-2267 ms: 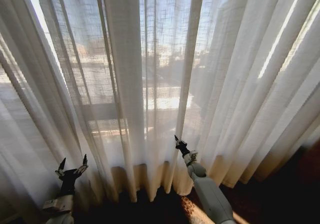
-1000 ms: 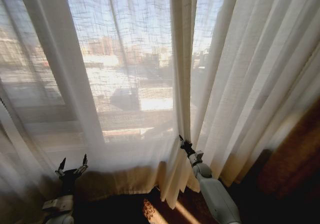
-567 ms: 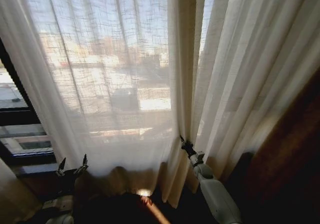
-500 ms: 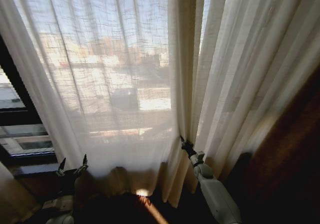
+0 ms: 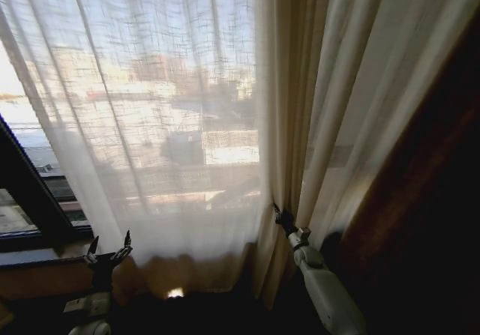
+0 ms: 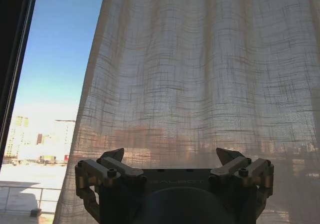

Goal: Open the curtains by pulling them apart, changing their state from closed to fully open.

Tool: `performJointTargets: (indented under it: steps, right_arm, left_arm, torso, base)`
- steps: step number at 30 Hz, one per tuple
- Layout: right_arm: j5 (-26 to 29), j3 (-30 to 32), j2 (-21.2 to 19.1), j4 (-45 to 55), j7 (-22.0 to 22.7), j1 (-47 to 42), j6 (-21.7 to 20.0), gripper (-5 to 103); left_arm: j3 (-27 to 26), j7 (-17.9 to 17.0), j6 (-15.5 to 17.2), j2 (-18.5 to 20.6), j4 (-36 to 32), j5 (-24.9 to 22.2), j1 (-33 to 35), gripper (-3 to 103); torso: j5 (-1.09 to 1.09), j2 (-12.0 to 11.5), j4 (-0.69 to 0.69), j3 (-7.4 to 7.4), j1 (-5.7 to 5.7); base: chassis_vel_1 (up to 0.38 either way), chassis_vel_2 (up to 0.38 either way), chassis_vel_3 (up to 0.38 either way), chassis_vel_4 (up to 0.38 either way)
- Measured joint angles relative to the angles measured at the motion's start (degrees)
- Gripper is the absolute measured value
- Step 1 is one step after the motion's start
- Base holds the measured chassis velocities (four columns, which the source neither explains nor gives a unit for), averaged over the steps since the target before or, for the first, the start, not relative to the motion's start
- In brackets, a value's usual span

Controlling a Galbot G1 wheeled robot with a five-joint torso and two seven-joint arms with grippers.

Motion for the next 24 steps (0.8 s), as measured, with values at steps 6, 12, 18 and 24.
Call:
performJointTargets:
  steps: [6, 12, 18, 24]
  right_arm:
    - [-0.43, -0.22, 0.23, -0.28, 0.25, 0.37, 0.79, 0]
    - [-1.21, -0.42, 0.71, -0.54, 0.94, 0.88, 0.86, 0]
    - [-1.70, -0.83, 0.97, 0.36, 1.95, 0.70, 0.24, 0]
    - [-1.55, -0.59, 0.62, 0.38, 1.37, 0.56, -0.04, 0]
  left_arm:
    - [0.02, 0.01, 0.00, -0.01, -0.01, 0.00, 0.00, 100]
    - [0.02, 0.03, 0.00, -0.01, -0.01, 0.00, 0.00, 100]
    - [-0.04, -0.01, 0.00, 0.02, 0.00, 0.00, 0.00, 100]
    - [-0.02, -0.01, 0.00, 0.02, 0.00, 0.00, 0.00, 100]
  torso:
    - [0.00, 0.00, -0.03, -0.01, -0.01]
    - [0.01, 0.00, -0.02, 0.00, 0.00]
    - [-0.01, 0.01, 0.03, -0.01, 0.00]
    - [0.02, 0.01, 0.00, -0.01, -0.01]
  base:
    - [-0.269, -0.298, 0.297, 0.267]
    - [-0.062, -0.074, 0.073, 0.048]
    - [0.032, 0.045, -0.048, -0.036]
    - [0.002, -0.017, 0.002, -0.006]
